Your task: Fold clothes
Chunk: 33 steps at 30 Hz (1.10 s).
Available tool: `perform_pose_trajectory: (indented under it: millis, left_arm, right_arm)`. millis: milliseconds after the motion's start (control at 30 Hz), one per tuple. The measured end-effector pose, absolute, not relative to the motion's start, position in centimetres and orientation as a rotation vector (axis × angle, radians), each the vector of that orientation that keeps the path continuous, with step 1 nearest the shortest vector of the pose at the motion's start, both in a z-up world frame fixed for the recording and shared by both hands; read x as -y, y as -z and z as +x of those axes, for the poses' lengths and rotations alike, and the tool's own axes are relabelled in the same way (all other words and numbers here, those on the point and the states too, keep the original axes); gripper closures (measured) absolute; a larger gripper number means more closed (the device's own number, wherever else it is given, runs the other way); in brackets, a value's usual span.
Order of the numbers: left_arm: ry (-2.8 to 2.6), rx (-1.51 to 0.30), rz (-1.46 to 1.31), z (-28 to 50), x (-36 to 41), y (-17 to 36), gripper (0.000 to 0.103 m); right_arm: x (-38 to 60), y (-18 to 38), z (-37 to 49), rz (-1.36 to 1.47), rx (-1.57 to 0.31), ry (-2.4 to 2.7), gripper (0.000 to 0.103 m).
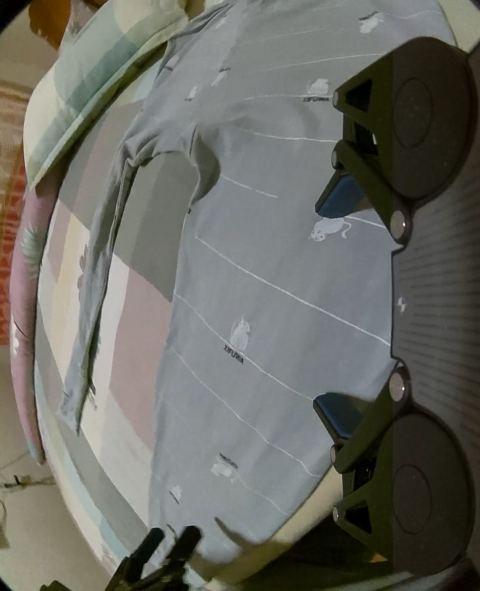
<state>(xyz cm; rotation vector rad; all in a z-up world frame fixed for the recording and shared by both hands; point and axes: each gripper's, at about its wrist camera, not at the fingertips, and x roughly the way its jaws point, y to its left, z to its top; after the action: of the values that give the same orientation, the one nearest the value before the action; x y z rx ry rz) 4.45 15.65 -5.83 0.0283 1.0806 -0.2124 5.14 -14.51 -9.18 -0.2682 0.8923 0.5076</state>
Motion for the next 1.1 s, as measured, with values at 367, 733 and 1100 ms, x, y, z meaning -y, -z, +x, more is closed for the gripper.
perform_pose_trajectory:
  millis: [367, 733, 1100]
  left_arm:
    - [0.225, -0.894, -0.115, 14.4, -15.8, 1.7, 0.003]
    - [0.134, -0.824, -0.202, 26.5, -20.4, 4.6, 0.003]
    - [0.116, -0.927, -0.092, 24.0, -20.8, 9.5, 0.003]
  right_arm:
    - [14.3, 9.4, 4.9, -0.234, -0.875, -0.444, 0.0]
    - [13.9, 8.5, 7.6, -0.255, -0.918, -0.458, 0.0]
    - [13.8, 9.3, 9.6, -0.185, -0.913, -0.439, 0.0]
